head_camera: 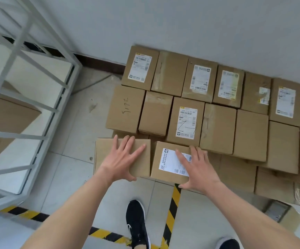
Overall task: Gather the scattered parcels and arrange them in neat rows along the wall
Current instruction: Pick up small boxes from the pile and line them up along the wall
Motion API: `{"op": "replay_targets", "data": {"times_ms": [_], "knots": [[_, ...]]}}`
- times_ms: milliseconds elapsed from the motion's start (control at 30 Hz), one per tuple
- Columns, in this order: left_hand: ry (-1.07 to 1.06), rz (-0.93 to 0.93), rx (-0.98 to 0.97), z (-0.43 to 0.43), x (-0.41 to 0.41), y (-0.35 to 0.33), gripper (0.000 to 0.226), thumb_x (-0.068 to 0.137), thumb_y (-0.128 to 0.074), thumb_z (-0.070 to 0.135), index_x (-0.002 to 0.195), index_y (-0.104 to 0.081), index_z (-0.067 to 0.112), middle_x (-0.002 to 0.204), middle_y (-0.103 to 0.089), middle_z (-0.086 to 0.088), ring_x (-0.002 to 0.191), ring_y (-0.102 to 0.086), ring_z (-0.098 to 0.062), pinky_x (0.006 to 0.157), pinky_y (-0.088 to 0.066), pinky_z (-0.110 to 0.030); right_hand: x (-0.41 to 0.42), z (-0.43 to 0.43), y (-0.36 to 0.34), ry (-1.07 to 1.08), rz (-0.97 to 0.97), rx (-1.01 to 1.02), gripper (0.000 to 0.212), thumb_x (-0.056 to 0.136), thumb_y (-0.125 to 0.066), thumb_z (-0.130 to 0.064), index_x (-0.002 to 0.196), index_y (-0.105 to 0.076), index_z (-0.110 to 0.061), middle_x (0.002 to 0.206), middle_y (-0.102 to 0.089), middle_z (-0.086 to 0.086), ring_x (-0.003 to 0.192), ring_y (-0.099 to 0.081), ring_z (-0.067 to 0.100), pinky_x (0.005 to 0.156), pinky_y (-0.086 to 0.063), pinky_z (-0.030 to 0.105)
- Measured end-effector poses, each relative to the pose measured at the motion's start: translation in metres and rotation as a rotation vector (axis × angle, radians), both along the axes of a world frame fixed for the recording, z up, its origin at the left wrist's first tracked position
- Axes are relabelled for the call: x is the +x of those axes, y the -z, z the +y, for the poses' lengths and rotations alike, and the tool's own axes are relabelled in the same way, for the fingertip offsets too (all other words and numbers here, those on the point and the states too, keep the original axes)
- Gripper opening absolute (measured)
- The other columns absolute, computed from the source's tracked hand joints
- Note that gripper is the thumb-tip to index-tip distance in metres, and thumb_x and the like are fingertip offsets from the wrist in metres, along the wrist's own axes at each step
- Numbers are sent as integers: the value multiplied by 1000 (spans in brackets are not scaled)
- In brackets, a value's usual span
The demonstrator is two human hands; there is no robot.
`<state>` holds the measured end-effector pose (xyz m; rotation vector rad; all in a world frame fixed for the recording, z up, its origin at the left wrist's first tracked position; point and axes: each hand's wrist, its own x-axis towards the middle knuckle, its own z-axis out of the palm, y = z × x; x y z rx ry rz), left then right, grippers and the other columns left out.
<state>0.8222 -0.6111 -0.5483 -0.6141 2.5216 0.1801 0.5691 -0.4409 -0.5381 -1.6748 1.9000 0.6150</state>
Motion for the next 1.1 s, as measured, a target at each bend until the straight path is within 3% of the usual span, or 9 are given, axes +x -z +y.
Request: {"op": "replay_targets", "data": {"times_ms": [233, 367, 567, 733, 967, 1100], "knots": [[65, -7, -8, -23, -7, 52, 137, 56, -67, 81, 153, 14, 29, 159, -11, -25, 146, -10, -42, 112, 3, -68, 10, -10, 58, -13, 14, -62, 135, 67, -60, -82, 142, 38, -27, 156, -7, 29, 141, -9, 49, 114, -7, 61], [61, -8, 3, -30, -5, 68, 136, 57, -61, 85, 150, 21, 29, 162, -1, -19, 148, 1, -39, 112, 7, -66, 11, -2, 73, -7, -3, -98, 130, 71, -57, -82, 149, 27, -22, 158, 4, 31, 144, 2, 50, 116, 0, 62], [88, -80, -9, -21, -21, 55, 135, 59, -47, 93, 151, 23, 22, 157, 28, -21, 143, 30, -36, 112, 3, -70, -4, 13, 67, -24, -69, -158, 118, 77, -32, -86, 146, 34, -17, 149, 39, 28, 140, 31, 46, 115, 7, 62], [233, -23, 35, 23, -112, 12, 125, 67, -33, 93, 146, 35, 23, 154, 34, -18, 143, 29, -37, 112, 8, -69, -51, 47, 26, 133, -65, -254, 103, 82, -12, -83, 147, 32, -15, 148, 41, 26, 140, 32, 44, 117, 5, 60], [341, 98, 146, 171, -314, -69, 120, 74, -47, 83, 144, 35, 31, 163, 17, -8, 148, 20, -32, 113, 8, -67, -172, 171, -53, 485, 69, -296, 99, 90, -35, -71, 152, 19, -15, 155, 28, 26, 147, 15, 43, 117, -3, 61], [390, 100, 192, 281, -419, -115, 114, 76, -44, 83, 149, 26, 31, 163, 16, -4, 148, 22, -29, 115, 7, -66, -245, 293, -104, 739, 112, -246, 102, 82, -61, -63, 156, -16, -11, 160, -3, 28, 147, -11, 44, 115, -19, 61]]}}
